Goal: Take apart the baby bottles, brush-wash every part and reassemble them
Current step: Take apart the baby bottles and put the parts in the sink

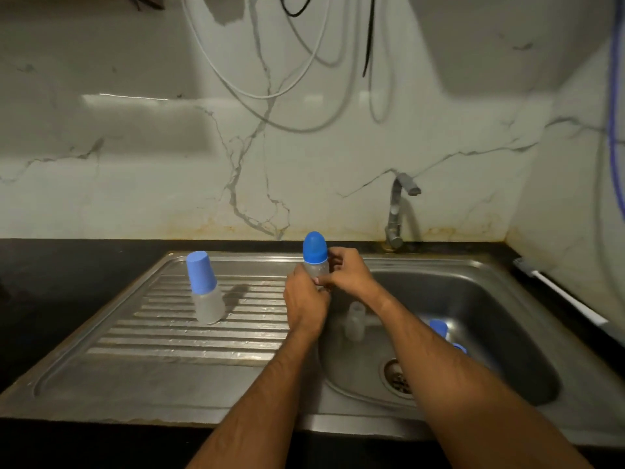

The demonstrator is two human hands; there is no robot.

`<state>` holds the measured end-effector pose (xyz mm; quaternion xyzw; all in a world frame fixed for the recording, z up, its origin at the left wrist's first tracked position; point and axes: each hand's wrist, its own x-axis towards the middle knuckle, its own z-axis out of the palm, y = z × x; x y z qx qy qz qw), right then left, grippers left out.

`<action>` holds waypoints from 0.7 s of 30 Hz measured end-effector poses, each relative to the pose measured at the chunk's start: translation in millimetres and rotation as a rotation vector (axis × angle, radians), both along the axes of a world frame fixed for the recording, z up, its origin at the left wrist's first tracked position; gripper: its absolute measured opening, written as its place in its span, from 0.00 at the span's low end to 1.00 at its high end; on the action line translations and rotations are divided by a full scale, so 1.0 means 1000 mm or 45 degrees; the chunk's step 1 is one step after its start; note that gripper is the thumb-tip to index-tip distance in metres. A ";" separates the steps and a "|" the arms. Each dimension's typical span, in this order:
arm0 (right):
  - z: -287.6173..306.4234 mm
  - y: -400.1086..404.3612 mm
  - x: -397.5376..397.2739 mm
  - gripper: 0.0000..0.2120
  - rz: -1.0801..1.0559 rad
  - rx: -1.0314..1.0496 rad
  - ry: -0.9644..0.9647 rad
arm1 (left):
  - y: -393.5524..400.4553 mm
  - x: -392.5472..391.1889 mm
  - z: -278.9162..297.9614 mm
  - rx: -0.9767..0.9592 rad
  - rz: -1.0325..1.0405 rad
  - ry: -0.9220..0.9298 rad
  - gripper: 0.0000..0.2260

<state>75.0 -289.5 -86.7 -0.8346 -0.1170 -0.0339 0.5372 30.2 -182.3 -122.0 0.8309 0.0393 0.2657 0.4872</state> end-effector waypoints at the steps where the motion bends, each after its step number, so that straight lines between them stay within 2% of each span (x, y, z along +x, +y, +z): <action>1: 0.000 -0.015 -0.004 0.33 -0.012 0.000 -0.009 | -0.011 0.000 0.000 0.000 -0.052 -0.013 0.15; 4: -0.001 -0.056 -0.013 0.32 -0.067 -0.007 -0.042 | -0.046 0.000 0.001 0.041 -0.144 -0.040 0.12; 7: -0.003 -0.097 -0.026 0.32 -0.144 0.000 -0.047 | -0.082 0.000 0.000 0.051 -0.219 -0.040 0.16; 15: -0.018 -0.165 -0.046 0.32 -0.209 -0.026 -0.091 | -0.135 0.011 -0.011 0.153 -0.473 0.123 0.18; 21: -0.030 -0.184 -0.044 0.30 -0.209 -0.123 -0.136 | -0.146 0.021 -0.032 0.164 -0.524 0.196 0.27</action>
